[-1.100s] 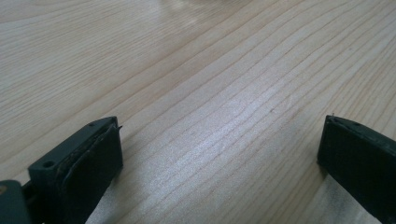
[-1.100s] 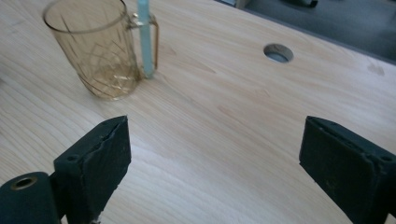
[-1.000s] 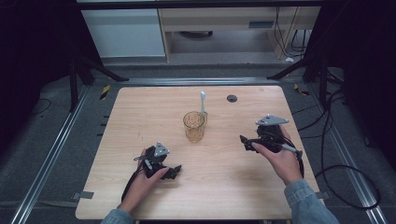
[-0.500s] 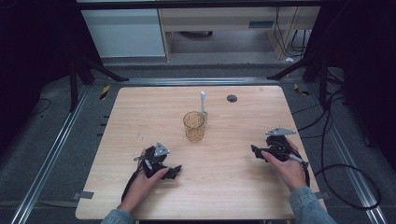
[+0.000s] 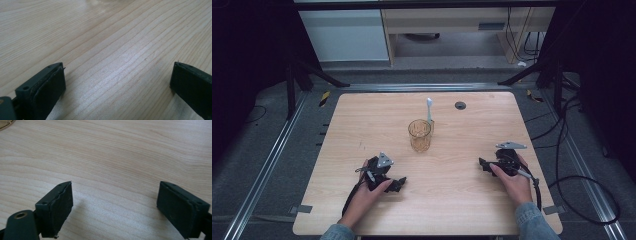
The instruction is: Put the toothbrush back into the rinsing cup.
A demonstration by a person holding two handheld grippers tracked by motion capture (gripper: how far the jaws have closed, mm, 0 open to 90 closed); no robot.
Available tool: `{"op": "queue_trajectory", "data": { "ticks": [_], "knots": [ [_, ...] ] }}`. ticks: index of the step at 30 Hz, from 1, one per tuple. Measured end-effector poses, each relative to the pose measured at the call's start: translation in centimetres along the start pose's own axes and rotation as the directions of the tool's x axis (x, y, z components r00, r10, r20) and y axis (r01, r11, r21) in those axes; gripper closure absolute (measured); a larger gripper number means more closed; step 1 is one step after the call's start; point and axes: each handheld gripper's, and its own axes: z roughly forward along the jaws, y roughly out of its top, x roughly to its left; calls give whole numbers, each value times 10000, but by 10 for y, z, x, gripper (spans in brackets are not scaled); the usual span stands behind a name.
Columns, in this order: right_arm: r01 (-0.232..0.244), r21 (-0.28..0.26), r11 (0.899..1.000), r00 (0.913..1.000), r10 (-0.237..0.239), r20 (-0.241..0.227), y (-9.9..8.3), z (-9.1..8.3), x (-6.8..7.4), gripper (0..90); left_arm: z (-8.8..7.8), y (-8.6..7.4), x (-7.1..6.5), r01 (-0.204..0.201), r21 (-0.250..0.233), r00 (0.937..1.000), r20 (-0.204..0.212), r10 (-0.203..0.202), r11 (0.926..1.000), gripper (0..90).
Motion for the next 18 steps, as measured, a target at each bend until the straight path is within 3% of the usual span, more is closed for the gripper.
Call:
{"op": "queue_trajectory", "data": {
  "ticks": [5,11,18],
  "knots": [
    [-5,-18,10000,9999,5,118,0,2,3,97,0,0,0,-9,-8,10000,-17,9,10000,0],
    [673,366,9971,9964,-691,487,0,5,12,53,0,0,0,-9,-6,10000,-17,9,10000,0],
    [562,350,9978,9962,-584,645,-2,3,15,53,0,0,0,-1,-6,10000,-5,1,10000,0]
  ]
}}
